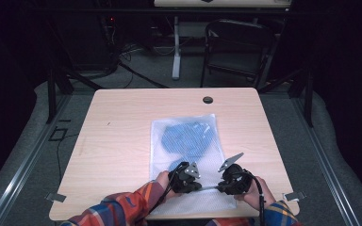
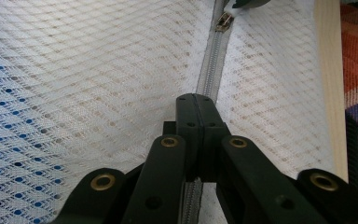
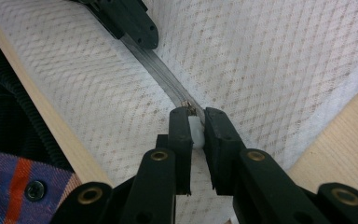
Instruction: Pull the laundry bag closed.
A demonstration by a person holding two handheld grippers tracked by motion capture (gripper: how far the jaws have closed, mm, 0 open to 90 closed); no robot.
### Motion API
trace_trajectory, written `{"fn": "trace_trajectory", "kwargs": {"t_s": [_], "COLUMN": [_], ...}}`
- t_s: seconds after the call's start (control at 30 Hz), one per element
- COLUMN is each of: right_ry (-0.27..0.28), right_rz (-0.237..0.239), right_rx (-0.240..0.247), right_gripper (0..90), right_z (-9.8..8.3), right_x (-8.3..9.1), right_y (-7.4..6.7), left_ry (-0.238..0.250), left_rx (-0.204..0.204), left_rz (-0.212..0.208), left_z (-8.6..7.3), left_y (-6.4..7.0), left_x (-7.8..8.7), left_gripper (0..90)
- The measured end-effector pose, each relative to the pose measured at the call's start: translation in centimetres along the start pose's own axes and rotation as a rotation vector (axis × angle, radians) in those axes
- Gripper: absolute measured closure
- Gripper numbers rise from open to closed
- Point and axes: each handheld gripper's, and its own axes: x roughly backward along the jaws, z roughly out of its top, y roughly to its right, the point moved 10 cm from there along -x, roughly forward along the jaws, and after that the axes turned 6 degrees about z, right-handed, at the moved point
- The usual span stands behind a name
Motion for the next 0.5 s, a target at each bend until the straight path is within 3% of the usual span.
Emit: {"fn": "trace_trajectory", "kwargs": {"t_s": [0.3,0.5], "right_ry": [-0.02,0.0], "right_rz": [-0.001,0.011], "right_rx": [0.006,-0.003], "right_gripper": [81.8,81.7], "right_z": [-0.19,-0.06], "right_x": [0.19,0.14], "right_y": [0.2,0.24], "left_ry": [-0.003,0.009], "left_rx": [-0.002,0.007], "left_rz": [-0.004,-0.016], "left_z": [-0.02,0.0], "left_y": [-0.09,-0.05], "left_x": [0.01,0.0], "left_gripper": [90.0,90.0]}}
